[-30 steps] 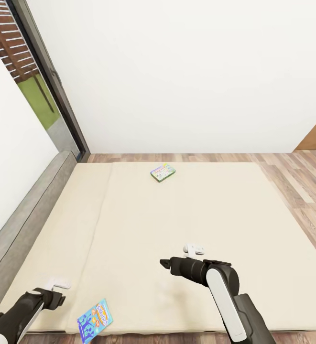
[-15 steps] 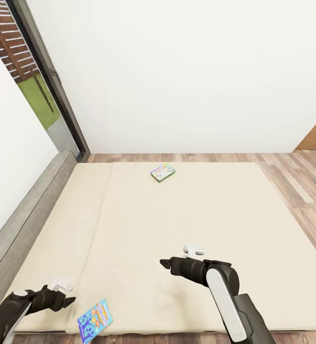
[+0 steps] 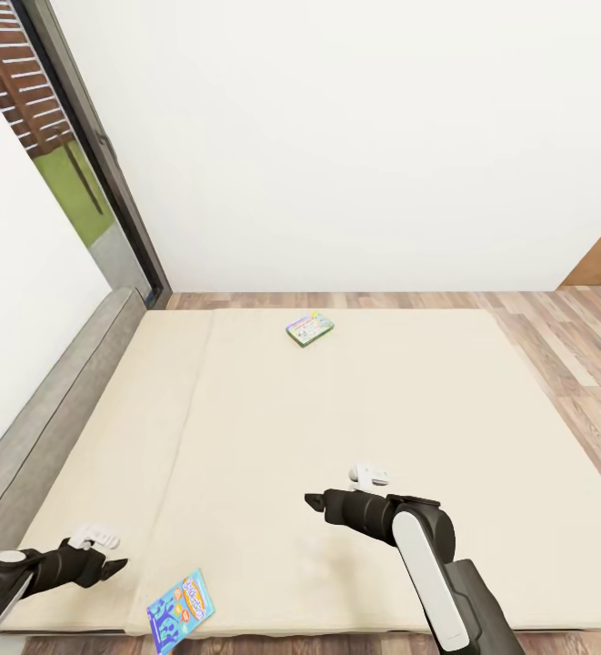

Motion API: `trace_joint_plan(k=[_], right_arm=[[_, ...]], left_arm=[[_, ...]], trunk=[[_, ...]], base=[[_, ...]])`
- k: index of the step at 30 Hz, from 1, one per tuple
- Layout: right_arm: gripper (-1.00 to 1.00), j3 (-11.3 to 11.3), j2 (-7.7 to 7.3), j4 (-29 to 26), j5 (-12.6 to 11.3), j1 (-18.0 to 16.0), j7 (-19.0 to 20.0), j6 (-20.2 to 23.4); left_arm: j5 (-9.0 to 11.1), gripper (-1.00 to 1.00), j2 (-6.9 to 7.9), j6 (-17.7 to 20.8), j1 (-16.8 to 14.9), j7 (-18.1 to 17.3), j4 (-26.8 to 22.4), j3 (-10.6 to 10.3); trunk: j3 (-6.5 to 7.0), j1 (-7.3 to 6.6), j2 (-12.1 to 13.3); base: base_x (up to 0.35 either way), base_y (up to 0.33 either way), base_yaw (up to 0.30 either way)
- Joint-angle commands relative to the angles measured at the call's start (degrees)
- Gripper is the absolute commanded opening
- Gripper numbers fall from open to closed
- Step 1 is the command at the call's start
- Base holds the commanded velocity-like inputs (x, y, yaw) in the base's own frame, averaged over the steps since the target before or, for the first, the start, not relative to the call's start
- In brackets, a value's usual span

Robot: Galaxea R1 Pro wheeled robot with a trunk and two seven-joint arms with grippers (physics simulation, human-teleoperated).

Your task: Put all the toys in the child's room - the three board games (two on the bed and one on the table), the two jigsaw puzzles on the table, and the tennis ball on the table - inside the toy box on the table in the child's room.

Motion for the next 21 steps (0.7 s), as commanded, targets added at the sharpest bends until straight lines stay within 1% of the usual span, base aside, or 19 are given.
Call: trace_joint_plan(k=[1, 2, 3, 8, 11, 15, 18, 19, 21], right_arm=[[1.00, 0.03, 0.01, -0.05, -0.57, -0.04, -0.62, 0.14], [1.00, 0.04, 0.01, -0.04, -0.56, -0.04, -0.63, 0.10], [1.00, 0.03, 0.01, -0.04, -0.58, -0.04, -0.65, 0.07], [1.00, 0.03, 0.00, -0.03, -0.59, -0.04, -0.68, -0.02], [1.00, 0.03, 0.00, -0.03, -0.59, -0.04, -0.68, -0.03], [1.00, 0.04, 0.00, -0.03, -0.56, -0.04, -0.69, -0.04], [1.00, 0.06, 0.00, -0.03, -0.56, -0.04, -0.69, -0.06], [1.00, 0.07, 0.00, -0.03, -0.55, -0.04, -0.69, -0.06], [1.00, 0.08, 0.00, -0.03, -0.55, -0.04, -0.69, -0.05]], left_arm=[[-0.07, 1.00, 0.33, 0.07, 0.01, -0.26, -0.11, 0.88], [-0.08, 1.00, 0.44, -0.36, 0.01, -0.25, -0.11, 1.21], [-0.11, 1.00, 0.58, -1.77, 0.02, -0.45, -0.11, 1.80], [0.09, 1.00, 0.80, -5.80, 0.04, -0.98, -0.11, 2.60], [0.08, 1.00, 0.83, -6.61, 0.04, -1.23, -0.07, 2.74], [-0.25, 1.00, 0.85, -7.37, 0.04, -1.51, 0.11, 2.37], [-0.49, 1.00, 0.81, -7.53, 0.04, -2.75, 0.04, 1.80], [-0.91, 1.00, 0.75, -7.60, 0.04, -4.02, -0.02, 1.08], [-1.60, 1.00, 0.69, -7.71, 0.04, -5.46, -0.05, -0.04]], trunk=[[-0.09, 0.03, -0.10], [-0.09, 0.03, -0.10], [-0.09, 0.03, -0.10], [-0.09, 0.03, -0.10], [-0.09, 0.03, -0.10], [-0.09, 0.03, -0.10], [-0.09, 0.03, -0.10], [-0.09, 0.03, -0.10], [-0.09, 0.03, -0.10]], base=[[0.000, 0.000, 0.000], [0.000, 0.000, 0.000], [0.000, 0.000, 0.000], [0.000, 0.000, 0.000], [0.000, 0.000, 0.000], [0.000, 0.000, 0.000], [0.000, 0.000, 0.000], [0.000, 0.000, 0.000], [0.000, 0.000, 0.000]])
